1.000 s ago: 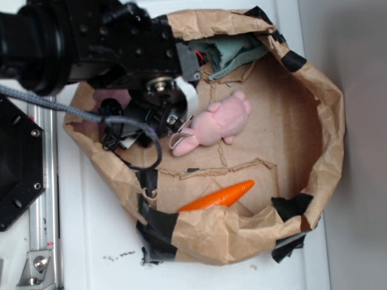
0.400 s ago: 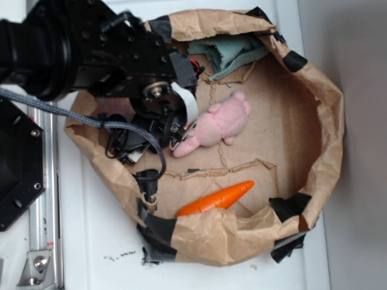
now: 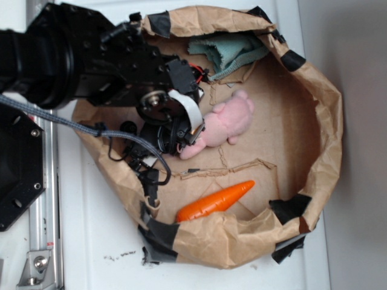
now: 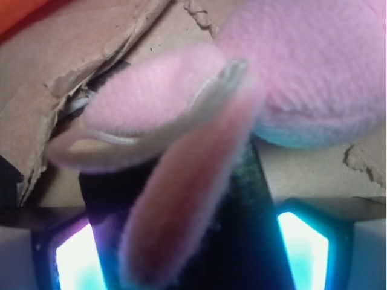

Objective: Grab the black box.

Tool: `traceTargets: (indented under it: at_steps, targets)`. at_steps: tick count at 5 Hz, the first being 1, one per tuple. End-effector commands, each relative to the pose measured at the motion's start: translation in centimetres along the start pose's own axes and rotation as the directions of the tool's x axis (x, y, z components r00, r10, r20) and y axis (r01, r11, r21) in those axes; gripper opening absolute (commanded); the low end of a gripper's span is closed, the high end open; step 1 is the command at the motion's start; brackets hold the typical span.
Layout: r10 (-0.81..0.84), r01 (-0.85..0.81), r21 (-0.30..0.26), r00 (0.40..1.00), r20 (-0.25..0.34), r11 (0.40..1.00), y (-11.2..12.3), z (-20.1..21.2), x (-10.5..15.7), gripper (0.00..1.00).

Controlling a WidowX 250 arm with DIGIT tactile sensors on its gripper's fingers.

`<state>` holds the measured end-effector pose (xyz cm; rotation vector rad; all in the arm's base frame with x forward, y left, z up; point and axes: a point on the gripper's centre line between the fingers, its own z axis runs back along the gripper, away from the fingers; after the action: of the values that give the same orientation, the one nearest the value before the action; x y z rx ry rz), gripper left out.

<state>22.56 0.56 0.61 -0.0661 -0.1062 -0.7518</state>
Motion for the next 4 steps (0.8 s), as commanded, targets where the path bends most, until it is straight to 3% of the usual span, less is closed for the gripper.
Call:
traceTargets:
  at_steps: [1,2,3,4]
  targets:
    - [-0.048,0.048,0.002,0.999,-0.020,0.999,-0.9,-0.6,0.3,0.00]
    - [-0.036,0.036,0.027,0.999,-0.014,0.999,-0.5,0.4,0.2,0.00]
    - [0.067,-0.063,0.123,0.997,-0.027,0.990,1.6,3.6,-0.8,0.00]
    - [0.244,-0.235,0.284,0.970,0.005,0.929,3.2,8.9,-1.2,0.00]
